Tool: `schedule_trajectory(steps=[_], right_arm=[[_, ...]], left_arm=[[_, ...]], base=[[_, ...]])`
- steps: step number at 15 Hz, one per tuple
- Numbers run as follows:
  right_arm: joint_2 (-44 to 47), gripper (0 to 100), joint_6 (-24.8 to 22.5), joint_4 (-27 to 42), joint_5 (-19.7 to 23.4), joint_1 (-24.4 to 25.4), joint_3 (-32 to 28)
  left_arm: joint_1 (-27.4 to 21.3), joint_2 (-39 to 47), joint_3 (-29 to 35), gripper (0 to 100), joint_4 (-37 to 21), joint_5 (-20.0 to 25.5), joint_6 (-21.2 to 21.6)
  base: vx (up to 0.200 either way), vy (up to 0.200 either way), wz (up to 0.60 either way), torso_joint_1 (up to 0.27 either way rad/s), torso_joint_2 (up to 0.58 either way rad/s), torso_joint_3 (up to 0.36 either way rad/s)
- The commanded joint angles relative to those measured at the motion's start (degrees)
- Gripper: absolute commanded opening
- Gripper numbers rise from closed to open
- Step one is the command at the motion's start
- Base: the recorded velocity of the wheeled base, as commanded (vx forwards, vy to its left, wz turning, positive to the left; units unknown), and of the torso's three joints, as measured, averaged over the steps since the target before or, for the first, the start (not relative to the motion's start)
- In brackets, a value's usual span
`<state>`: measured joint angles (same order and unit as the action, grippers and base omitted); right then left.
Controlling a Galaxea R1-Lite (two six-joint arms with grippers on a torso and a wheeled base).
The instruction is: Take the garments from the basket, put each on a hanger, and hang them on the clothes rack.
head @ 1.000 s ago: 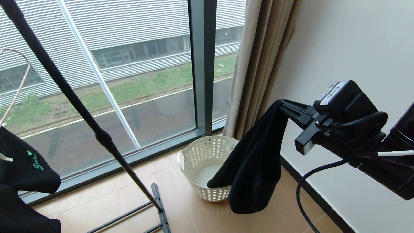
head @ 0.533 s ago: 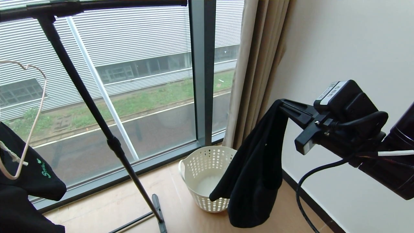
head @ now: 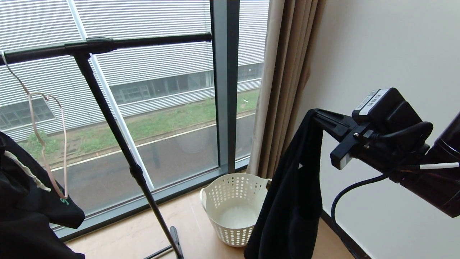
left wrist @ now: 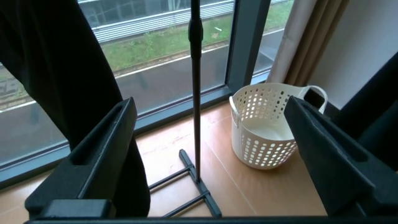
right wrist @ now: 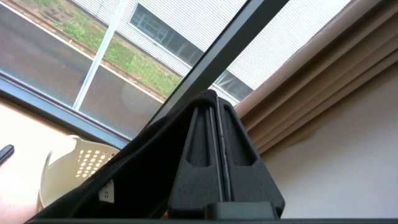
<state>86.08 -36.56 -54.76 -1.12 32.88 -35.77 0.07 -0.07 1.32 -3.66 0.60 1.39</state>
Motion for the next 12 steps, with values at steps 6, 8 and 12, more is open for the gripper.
schedule_trajectory(steps=[6, 8, 12], right_arm=[[0.8, 0, -0.1, -0.2, -0.1, 0.0, 0.0], [0.8, 0, -0.1, -0.2, -0.1, 0.0, 0.1], [0.8, 0, -0.1, -0.3, -0.1, 0.0, 0.3]], left_arm=[[0.0, 0.1, 0.0, 100, 0.0, -0.1, -0.1], [0.0, 0.1, 0.0, 100, 0.0, -0.1, -0.1], [0.0, 0.1, -0.1, 100, 0.0, -0.3, -0.1]], base=[[0.000, 0.000, 0.00, 0.253, -0.57, -0.251], [0.000, 0.000, 0.00, 0.254, -0.58, -0.217], [0.000, 0.000, 0.00, 0.198, -0.41, -0.124]])
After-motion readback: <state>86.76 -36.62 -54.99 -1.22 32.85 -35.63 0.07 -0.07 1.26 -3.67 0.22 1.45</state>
